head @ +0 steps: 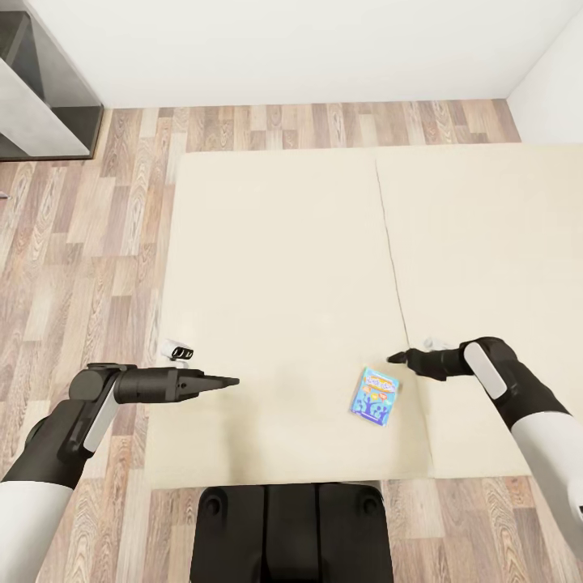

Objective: Put all the toys in the child's room - the three board games (two on the bed and one on the table), the two jigsaw puzzles on the table, and the tennis ball on the table - inside the toy box on the table in the child's room.

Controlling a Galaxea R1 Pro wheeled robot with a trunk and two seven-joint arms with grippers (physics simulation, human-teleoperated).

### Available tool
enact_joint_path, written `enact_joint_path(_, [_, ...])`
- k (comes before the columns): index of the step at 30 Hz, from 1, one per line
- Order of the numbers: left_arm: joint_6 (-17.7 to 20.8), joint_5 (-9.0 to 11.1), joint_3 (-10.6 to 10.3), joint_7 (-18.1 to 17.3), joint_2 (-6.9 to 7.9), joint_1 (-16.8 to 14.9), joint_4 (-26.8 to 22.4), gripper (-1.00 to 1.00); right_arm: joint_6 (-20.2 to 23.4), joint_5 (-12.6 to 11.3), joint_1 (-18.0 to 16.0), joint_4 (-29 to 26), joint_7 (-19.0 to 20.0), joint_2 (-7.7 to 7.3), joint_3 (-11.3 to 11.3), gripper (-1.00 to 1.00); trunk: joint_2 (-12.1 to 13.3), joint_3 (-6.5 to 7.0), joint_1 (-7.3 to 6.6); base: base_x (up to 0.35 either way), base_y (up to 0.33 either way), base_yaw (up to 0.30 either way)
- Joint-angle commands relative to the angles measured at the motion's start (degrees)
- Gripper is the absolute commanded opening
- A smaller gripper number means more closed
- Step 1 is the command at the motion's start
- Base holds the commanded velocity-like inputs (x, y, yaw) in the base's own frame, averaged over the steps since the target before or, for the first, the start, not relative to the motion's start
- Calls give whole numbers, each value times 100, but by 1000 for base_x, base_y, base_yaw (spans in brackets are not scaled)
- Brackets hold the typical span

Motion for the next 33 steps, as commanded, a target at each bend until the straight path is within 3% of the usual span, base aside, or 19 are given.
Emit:
enact_joint_path(1, [61, 4, -11, -21, 5, -3, -2, 100, 10, 59, 7, 5, 59, -15, 14, 100, -9, -6, 3, 0, 0, 0])
enact_joint_path(15, [61, 4, -11, -21, 5, -3, -4, 100, -57, 63, 56, 282, 41, 37, 47, 100, -9, -6, 3, 0, 0, 0])
enact_joint_path(24, [61, 4, -11, -21, 5, -3, 0, 100, -495, 68, 62, 674, 43, 170, 65, 100, -9, -6, 3, 0, 0, 0])
enact_joint_path(33, [61, 4, -11, -21, 4, -3, -1, 100, -626, 78, 58, 862, 43, 285, 74, 100, -9, -6, 3, 0, 0, 0])
